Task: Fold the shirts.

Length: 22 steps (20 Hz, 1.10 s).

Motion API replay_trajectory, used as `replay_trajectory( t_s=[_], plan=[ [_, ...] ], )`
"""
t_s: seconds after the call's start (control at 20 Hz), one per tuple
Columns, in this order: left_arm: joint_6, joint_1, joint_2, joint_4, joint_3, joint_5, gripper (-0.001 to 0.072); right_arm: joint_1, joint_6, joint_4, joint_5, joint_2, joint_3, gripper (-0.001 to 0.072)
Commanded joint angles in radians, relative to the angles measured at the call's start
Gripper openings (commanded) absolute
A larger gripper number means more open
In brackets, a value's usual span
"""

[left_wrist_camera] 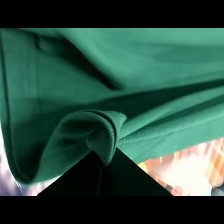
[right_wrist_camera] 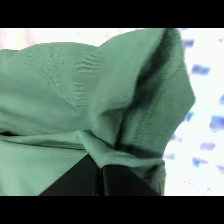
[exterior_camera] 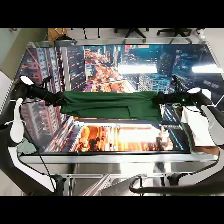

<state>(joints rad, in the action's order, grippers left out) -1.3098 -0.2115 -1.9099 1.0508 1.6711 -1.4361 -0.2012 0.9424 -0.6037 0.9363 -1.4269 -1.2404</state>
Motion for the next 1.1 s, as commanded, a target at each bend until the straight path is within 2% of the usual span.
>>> replay_trajectory(
  t_s=[0.0,0.05,0.1,0.2,0.5,0.85,0.9,1.05],
  plan=[
    [-0.009,-0.001,-0.085,0.003,0.091,-0.024,0.0132,0.001,-0.037,-0.002,-0.003,-0.021,-0.019,0.0294],
    [-0.018,-0.001,-0.096,0.003,0.117,-0.047,0.0513,-0.004,-0.053,-0.002,0.028,-0.012,-0.027,0.0412],
    [-0.032,-0.001,-0.102,0.003,0.146,-0.076,0.0688,-0.013,-0.062,-0.006,0.065,0.0,-0.038,0.043],
    [-0.044,-0.009,-0.101,0.003,0.208,-0.132,0.066,-0.045,-0.048,-0.039,0.084,0.028,-0.055,0.0603],
    [-0.136,-0.063,-0.083,0.003,0.384,-0.291,0.066,-0.084,-0.026,-0.042,0.138,-0.015,-0.056,0.0604],
    [-0.074,-0.087,0.087,-0.008,0.158,-0.177,0.0659,-0.01,-0.026,-0.034,0.142,-0.113,-0.056,0.0598],
    [-0.059,-0.082,0.111,-0.008,0.118,-0.155,0.0659,0.002,-0.027,-0.026,0.143,-0.124,-0.056,0.0558],
    [-0.023,-0.046,0.154,-0.03,0.037,-0.111,0.0646,0.035,-0.054,0.004,0.154,-0.129,-0.059,0.0158]
  ],
)
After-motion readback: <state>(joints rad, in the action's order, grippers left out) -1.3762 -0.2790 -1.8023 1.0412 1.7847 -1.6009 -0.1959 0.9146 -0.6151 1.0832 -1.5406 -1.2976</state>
